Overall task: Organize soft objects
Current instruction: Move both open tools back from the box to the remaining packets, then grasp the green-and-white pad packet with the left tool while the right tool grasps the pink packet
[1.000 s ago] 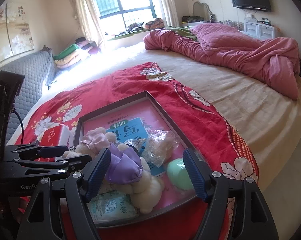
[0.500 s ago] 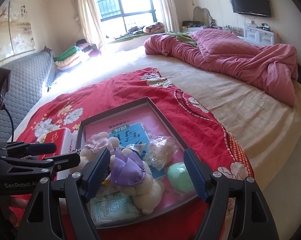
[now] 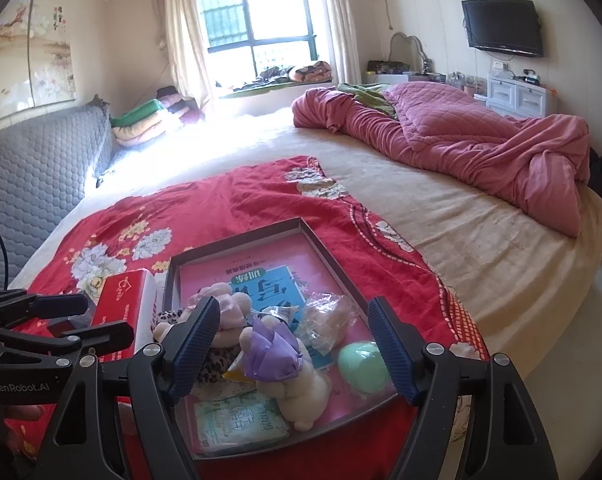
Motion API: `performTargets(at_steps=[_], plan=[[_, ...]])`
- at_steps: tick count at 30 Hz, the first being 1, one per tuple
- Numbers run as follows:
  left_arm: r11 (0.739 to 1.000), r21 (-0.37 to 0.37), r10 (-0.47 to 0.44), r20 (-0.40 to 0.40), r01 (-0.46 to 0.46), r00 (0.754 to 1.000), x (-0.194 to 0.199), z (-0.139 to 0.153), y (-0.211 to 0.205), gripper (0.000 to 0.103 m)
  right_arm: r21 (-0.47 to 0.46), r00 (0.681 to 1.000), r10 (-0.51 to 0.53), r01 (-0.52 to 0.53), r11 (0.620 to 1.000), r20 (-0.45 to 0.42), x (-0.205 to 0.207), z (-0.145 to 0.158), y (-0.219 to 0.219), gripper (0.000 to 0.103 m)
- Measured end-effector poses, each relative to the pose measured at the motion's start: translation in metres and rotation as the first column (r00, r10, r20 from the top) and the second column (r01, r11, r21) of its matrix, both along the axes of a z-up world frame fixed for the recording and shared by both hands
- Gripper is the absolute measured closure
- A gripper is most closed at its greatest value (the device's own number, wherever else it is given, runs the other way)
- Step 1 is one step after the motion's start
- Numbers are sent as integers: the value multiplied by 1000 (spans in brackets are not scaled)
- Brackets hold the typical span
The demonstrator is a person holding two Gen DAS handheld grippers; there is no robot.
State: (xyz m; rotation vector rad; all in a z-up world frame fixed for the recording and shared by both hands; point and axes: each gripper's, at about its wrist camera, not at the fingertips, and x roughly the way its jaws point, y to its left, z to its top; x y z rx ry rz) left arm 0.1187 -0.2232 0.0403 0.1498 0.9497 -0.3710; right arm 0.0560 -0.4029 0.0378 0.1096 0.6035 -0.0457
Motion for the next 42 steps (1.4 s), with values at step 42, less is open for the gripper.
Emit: performTargets(at_steps=[42], plan=[[929,-44,361,-123,-368,924,-42,-46,235,27,-218,877,469,-480,850,-102,-32,3,211,25]])
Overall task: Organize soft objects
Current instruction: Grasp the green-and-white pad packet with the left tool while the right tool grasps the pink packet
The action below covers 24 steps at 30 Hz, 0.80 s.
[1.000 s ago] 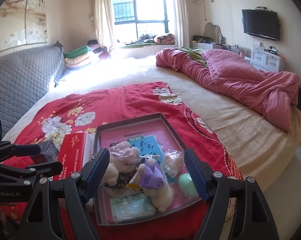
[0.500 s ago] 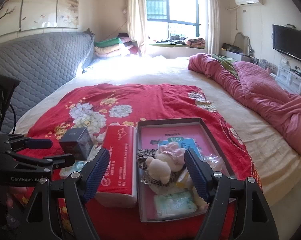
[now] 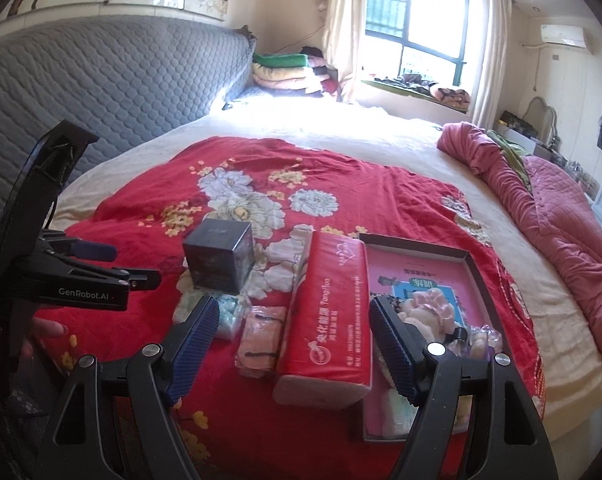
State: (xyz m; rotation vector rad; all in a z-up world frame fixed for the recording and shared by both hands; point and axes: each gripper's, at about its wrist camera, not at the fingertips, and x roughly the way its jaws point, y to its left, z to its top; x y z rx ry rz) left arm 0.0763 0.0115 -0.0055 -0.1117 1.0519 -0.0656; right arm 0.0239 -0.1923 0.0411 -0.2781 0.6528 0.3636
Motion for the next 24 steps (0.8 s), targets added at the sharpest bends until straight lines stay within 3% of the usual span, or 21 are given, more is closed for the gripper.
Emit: performTargets(at_steps=[12,19,24], plan=[[990,-136,-43,-119,27,992,24,-55,-3,27,-90,998,50,-54,994,-49,3,-31,23,25],[978,-209,-18,-181,-21,983,47,-81,-1,27,-135,996,64,-71,988,-61,7,-46,31,25],[969,-248,-28,-176,-17,984,56,-88,-7,28,-220,994,91,-103,970,-65,11,-60,46,25]])
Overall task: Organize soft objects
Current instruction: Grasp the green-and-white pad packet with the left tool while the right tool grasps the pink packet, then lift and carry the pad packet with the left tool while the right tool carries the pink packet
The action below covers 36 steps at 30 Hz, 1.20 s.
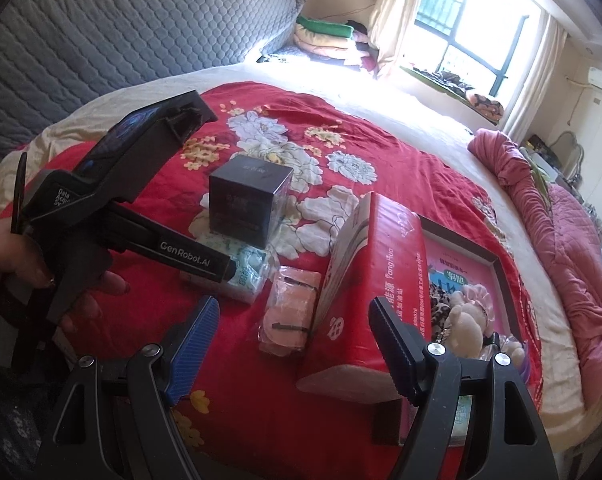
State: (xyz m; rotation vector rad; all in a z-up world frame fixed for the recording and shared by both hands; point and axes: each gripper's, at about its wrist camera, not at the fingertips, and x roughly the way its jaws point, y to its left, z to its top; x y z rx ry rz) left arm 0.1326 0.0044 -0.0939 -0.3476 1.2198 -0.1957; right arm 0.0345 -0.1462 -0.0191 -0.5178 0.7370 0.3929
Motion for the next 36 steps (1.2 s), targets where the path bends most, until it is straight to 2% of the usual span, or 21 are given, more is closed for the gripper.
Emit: performTargets(at_steps=[4,6,11,18,24,26,28,31,36], plan=[[1000,-18,-15,13,15,1000,5,-3,-7,44,-116,999,47,-44,992,20,1,-16,21,25],[1000,-24,-18,15,18,1000,10,-4,-9,47,-193,997,67,-58,979,37,3,-28,31,25],[995,-95,-5,26,8,1000,15,-6,0,76,-320,995,89,-72,945,39,10,-55,41,25],[990,-134,-31,59,39,998,17,0,6,83,-462,992,122,-97,882,25,23,-91,49,25],[989,-151,1,84,12,996,8,9,30,83,-574,987,150,-94,814,51,36,-115,52,47],[990,-142,9,94,5,996,5,11,36,83,-602,986,160,-96,793,52,41,-121,52,58],[991,-135,18,101,-4,995,3,14,41,83,-614,985,167,-103,783,48,46,-125,52,61],[991,-132,16,108,-2,994,-1,18,45,83,-589,984,169,-109,801,48,54,-121,51,67],[995,-96,10,156,5,988,-15,34,42,83,-410,984,147,-96,907,96,56,-80,38,79]])
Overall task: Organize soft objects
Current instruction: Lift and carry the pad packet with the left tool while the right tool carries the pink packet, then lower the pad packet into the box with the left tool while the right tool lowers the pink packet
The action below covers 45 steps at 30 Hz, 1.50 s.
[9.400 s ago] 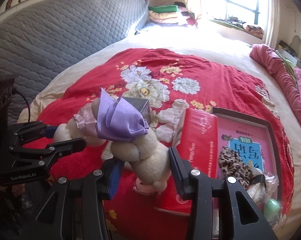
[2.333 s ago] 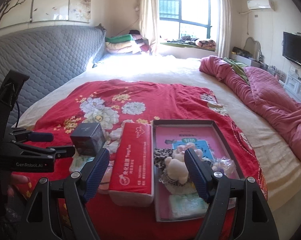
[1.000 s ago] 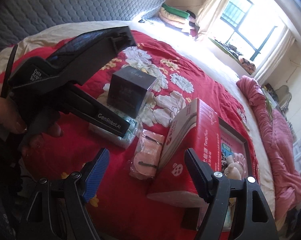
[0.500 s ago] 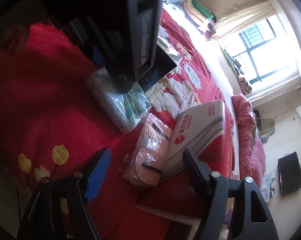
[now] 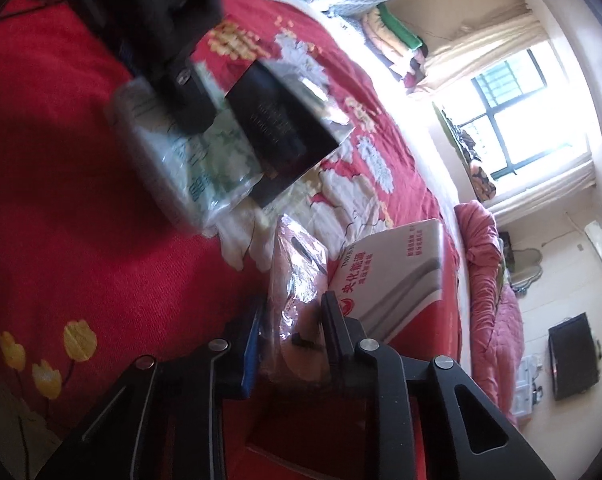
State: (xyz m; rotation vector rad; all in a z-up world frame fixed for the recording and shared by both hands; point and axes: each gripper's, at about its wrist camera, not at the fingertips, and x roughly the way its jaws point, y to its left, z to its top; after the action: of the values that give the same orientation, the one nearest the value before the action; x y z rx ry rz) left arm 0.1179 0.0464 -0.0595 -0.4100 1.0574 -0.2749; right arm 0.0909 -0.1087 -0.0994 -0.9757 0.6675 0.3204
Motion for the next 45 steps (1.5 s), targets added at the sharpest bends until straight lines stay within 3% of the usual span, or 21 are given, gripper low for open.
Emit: performTargets(at_steps=[3,7,13,17,30,45], plan=[[1000,25,4,53,-5,999,-9,16,-4,83,189,999,-17,22,982,-28,0,33,-12,81],[999,50,13,108,-19,994,-21,38,-9,83,400,997,-25,54,915,-76,-4,70,-30,81],[997,82,-18,200,1,980,-31,84,-34,83,516,997,-70,83,852,-46,-25,112,-47,81],[993,110,-58,246,32,968,-32,111,-60,83,556,993,-120,105,824,-9,-32,133,-71,81],[972,181,-201,301,151,932,-22,155,-156,83,666,955,-297,205,717,26,-43,170,-164,81],[928,257,-337,279,269,899,3,145,-248,83,739,893,-450,304,601,-1,-40,172,-254,81]])
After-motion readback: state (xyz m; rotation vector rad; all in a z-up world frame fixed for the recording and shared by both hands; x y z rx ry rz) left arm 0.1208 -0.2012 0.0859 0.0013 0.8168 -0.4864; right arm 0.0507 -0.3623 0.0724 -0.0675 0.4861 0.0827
